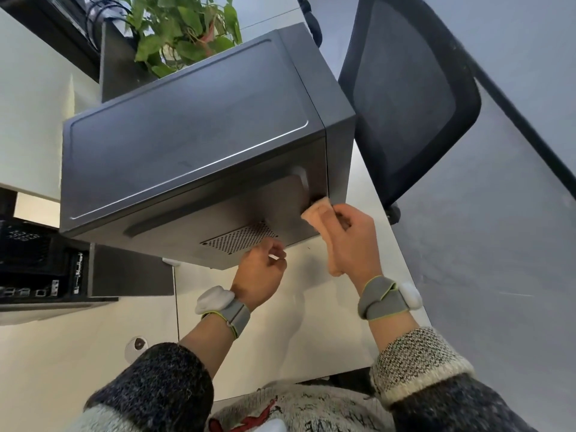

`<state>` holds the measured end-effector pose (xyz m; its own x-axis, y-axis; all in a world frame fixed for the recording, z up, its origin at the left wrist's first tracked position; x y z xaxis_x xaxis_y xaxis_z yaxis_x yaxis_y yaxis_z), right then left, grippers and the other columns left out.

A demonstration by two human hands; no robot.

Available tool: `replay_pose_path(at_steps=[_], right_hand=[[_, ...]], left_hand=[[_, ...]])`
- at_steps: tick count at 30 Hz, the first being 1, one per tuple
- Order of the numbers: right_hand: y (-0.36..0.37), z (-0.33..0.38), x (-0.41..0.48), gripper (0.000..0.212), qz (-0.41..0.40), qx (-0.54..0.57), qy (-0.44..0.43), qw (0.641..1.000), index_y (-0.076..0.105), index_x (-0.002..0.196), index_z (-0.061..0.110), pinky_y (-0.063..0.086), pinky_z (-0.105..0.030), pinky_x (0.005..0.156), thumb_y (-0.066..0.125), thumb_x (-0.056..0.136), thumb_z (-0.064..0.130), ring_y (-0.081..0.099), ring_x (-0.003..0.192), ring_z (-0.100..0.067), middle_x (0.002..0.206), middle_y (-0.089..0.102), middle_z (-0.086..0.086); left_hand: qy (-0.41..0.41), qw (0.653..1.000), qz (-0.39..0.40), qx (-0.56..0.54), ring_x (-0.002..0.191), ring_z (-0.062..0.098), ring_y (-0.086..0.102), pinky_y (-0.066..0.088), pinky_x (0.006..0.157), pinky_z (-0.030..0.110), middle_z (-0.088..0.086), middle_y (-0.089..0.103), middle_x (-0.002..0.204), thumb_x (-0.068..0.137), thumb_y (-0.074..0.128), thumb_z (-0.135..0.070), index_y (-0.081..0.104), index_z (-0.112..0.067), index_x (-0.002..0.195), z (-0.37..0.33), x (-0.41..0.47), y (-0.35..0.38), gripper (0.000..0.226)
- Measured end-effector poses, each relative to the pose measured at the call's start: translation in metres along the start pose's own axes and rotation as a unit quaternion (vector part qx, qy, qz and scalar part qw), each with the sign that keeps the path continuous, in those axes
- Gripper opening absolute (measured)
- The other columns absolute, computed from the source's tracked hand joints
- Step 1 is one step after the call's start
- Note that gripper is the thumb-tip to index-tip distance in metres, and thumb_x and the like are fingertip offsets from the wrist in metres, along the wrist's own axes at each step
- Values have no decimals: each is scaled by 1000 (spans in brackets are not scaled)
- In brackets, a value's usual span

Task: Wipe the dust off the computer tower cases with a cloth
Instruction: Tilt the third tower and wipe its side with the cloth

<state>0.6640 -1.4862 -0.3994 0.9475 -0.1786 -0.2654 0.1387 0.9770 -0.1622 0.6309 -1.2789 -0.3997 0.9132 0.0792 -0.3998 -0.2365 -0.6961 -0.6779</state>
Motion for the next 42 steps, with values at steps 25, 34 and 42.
replay_pose_path(at_steps=[25,34,42], right_hand=[[-3,-18,13,36,-15,30,28,999,69,83,17,48,-25,61,65,101,48,55,67,-10,70,63,7],[-15,-31,19,38,-12,36,102,994,65,72,17,45,-36,60,69,93,48,50,63,-21,58,53,9],[-20,-5,18,29,7,38,-35,999,70,91,19,51,-28,63,60,106,41,57,68,-7,77,66,-3]], left_hand=[[41,999,-15,5,82,12,70,58,78,34,-13,74,92,91,60,-3,69,-24,99,-19,-4,14,25],[26,1000,-3,4,85,12,70,59,79,33,-11,74,94,93,62,-4,70,-22,101,-10,-7,9,21],[20,999,7,-26,86,17,71,61,78,40,-8,75,95,92,61,-3,70,-22,99,-16,-2,14,22]])
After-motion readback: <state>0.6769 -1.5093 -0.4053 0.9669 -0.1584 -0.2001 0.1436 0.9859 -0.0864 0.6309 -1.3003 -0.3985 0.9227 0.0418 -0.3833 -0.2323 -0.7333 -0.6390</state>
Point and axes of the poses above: each hand's wrist, its own x-axis towards the middle knuckle, its own y-axis out of the palm, z = x × y, the point moved 7 cm from there along x, towards the middle knuckle
